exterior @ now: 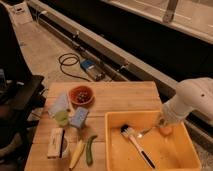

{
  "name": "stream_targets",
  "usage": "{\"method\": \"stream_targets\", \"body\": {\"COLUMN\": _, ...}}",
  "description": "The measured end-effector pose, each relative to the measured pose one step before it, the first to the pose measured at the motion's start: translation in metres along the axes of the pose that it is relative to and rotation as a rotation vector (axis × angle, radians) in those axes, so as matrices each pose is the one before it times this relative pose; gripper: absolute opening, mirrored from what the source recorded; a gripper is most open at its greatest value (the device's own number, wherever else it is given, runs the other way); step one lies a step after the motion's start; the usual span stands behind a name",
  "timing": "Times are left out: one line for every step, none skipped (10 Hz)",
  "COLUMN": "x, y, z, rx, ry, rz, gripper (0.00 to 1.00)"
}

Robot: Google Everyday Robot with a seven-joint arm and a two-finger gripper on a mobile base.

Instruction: Place fork in tray

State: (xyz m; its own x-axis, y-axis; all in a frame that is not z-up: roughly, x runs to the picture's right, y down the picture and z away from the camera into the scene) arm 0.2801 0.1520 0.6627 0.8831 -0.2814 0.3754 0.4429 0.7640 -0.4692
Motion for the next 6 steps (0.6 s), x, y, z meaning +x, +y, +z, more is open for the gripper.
{"method": "stream_targets", "body": {"x": 0.01104, "y": 0.0031, "z": -0.00767, "rx": 0.00441, "ry": 0.01034, "rz": 0.00998, "gripper": 0.0}}
{"method": "stream_targets", "body": {"x": 0.01212, "y": 0.00273, "z": -0.00931, "rx": 0.00958, "ry": 0.01491, "rz": 0.0122, "gripper": 0.0}}
{"method": "stream_targets", "body": {"x": 0.00575, "y": 0.00097, "z": -0.00489, "rx": 0.00477, "ry": 0.0085, "rz": 0.00531, "gripper": 0.0}}
{"method": "stream_targets", "body": {"x": 0.00124, "y": -0.00088, "z": -0.00059, "rx": -0.00121, "ry": 0.00638, "rz": -0.0006, "gripper": 0.0}}
{"method": "stream_targets", "body": {"x": -0.00079, "y": -0.00047, "z": 0.00218, "rx": -0.00563, "ry": 0.00425, "rz": 0.00314, "gripper": 0.0}}
{"method": "stream_targets", "body": {"x": -0.00128, "y": -0.0007, "z": 0.00307, "rx": -0.00626, "ry": 0.0001, "rz": 0.00112, "gripper": 0.0}}
